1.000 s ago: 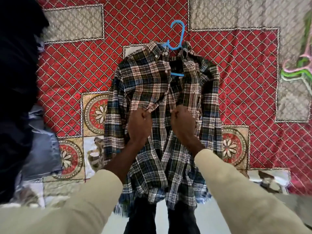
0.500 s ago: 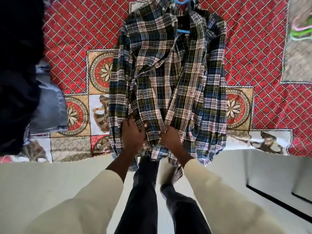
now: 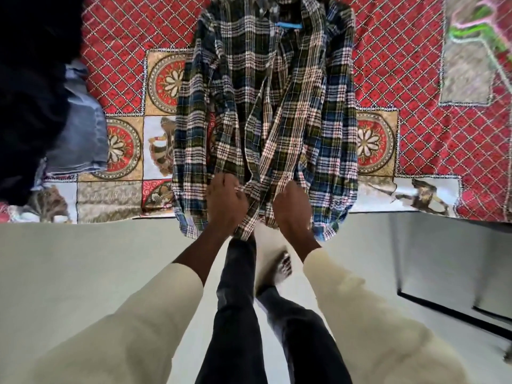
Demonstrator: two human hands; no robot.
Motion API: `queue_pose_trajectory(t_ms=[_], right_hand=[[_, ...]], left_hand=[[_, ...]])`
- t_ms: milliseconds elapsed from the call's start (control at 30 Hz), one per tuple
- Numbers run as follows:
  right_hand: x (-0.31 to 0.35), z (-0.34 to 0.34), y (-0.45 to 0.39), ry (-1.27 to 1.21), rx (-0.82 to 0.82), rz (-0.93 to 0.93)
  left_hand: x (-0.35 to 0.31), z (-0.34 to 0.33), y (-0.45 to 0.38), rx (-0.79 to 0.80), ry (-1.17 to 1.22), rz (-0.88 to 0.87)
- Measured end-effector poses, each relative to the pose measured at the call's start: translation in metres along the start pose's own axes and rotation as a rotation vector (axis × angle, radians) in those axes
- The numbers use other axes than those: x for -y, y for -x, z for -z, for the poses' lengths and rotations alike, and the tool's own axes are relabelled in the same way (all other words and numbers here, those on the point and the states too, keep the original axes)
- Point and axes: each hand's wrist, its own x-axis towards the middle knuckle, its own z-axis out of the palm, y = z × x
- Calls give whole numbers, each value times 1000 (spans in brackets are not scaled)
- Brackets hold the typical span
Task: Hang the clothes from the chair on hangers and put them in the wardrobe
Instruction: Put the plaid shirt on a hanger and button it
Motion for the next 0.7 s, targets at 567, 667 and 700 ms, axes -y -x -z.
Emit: queue_pose_trajectory(t_ms=[567,667,700], right_hand=[[-23,-8,-17,-342,-259,-67],[-13,13,7,-460,-274,196],[-10,19,14,-415,-82,297]], left_hand=[[-17,-14,8,181,285,87],[-38,-11,10,342,414,58],[-41,-10,11,488,490,93]])
